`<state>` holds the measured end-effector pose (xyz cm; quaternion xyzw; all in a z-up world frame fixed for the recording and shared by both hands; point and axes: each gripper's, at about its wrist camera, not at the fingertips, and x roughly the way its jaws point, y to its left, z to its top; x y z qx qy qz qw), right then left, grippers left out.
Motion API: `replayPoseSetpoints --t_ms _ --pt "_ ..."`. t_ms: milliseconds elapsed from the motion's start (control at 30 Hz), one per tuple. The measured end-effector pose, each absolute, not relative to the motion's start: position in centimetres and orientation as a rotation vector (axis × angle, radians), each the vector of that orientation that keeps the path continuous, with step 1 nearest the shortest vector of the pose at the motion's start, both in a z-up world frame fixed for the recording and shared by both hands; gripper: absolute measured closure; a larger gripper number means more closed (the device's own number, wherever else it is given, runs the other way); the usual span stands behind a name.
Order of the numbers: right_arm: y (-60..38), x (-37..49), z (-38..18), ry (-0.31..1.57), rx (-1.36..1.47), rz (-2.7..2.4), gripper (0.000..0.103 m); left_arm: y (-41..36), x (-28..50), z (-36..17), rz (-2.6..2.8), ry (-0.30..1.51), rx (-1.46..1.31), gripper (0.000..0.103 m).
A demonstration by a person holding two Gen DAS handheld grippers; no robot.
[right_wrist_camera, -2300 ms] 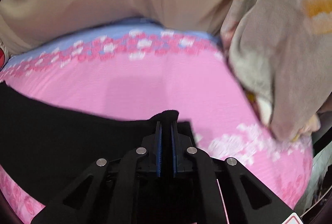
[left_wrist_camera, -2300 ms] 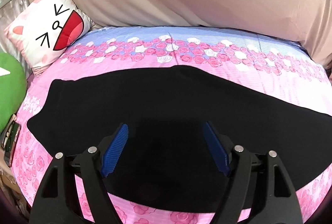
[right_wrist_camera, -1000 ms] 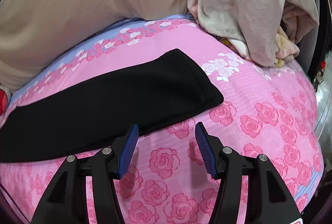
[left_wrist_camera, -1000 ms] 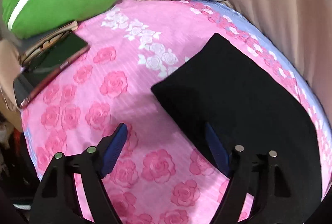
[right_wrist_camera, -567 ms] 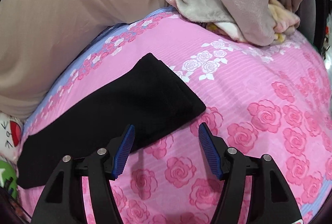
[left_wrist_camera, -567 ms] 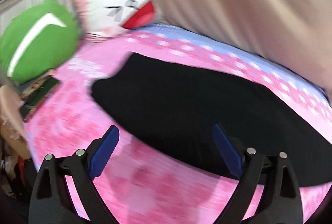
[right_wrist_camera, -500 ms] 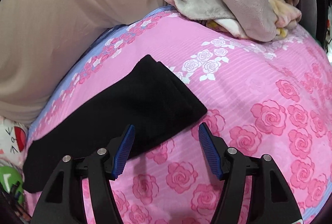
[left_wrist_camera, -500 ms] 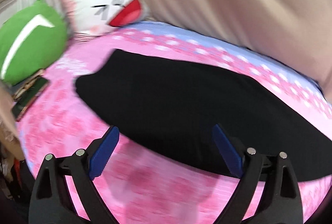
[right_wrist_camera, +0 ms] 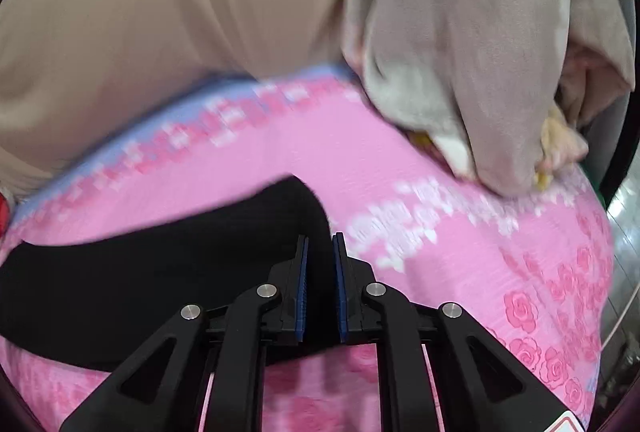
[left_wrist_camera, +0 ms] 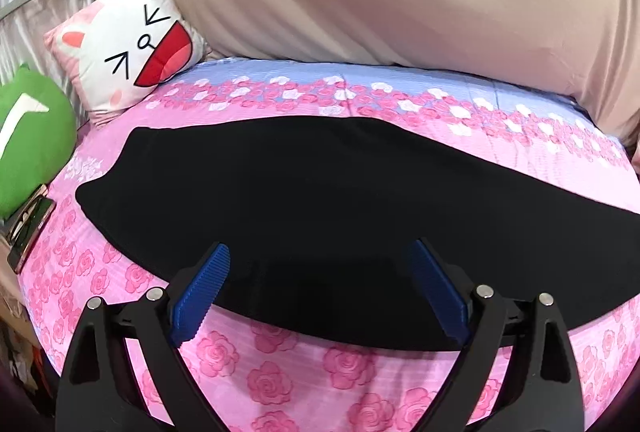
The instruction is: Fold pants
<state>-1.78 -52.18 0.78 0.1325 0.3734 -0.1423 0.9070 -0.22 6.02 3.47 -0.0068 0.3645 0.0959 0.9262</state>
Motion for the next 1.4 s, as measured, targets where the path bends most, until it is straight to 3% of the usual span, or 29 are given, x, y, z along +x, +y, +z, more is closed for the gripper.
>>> replayPoseSetpoints --t_ms 33,100,133,167,333,533,567,633,833,1033,1267,1400 --pt "-52.8 -1.1 -1.1 0.850 0.288 -0.293 0.088 5.7 -0.1 3.2 0.188 0.757 -0.008 0.013" --pt "-52.7 -2.2 -0.3 0.811 0.301 -0.295 0.078 5.4 0.1 2.8 0.188 0.769 0.002 0.013" --pt "-52.5 -2.9 0.3 0.788 0.297 -0.321 0.056 5.2 0.2 2.7 0.179 0.774 0.005 0.013" --pt "-52.5 -3.6 0.8 0.767 0.298 -0.341 0.043 5.0 0.1 2.6 0.174 0.774 0.005 0.013" --pt "-52.9 -5.9 0.1 0.779 0.441 -0.285 0.037 4.9 0.4 1.7 0.148 0.787 -0.011 0.013" --pt "-52.8 -4.3 -1.5 0.797 0.539 -0.234 0.041 5.2 -0.3 1.0 0.128 0.789 -0.025 0.013" --pt "-52.7 -4.0 -1.6 0.799 0.555 -0.235 0.049 5.5 -0.6 0.8 0.122 0.790 -0.033 0.013" --pt "-52.1 -3.0 -1.7 0.812 0.549 -0.245 0.086 6.0 -0.8 0.6 0.118 0.792 -0.039 0.013" --pt "-44.7 -1.9 4.3 0.688 0.427 -0.141 0.086 8.0 -1.4 -0.4 0.114 0.802 -0.066 0.013" --pt "-29.8 0.8 8.4 0.667 0.222 0.129 0.086 9.0 -1.9 -0.7 0.081 0.787 -0.134 0.013" --pt "-14.5 3.5 4.6 0.783 0.063 0.377 0.085 10.4 -2.3 -1.0 0.051 0.777 -0.217 0.012" --pt "-10.2 3.8 0.3 0.872 -0.058 0.383 0.077 11.5 -2.3 -1.3 0.040 0.781 -0.282 0.012"
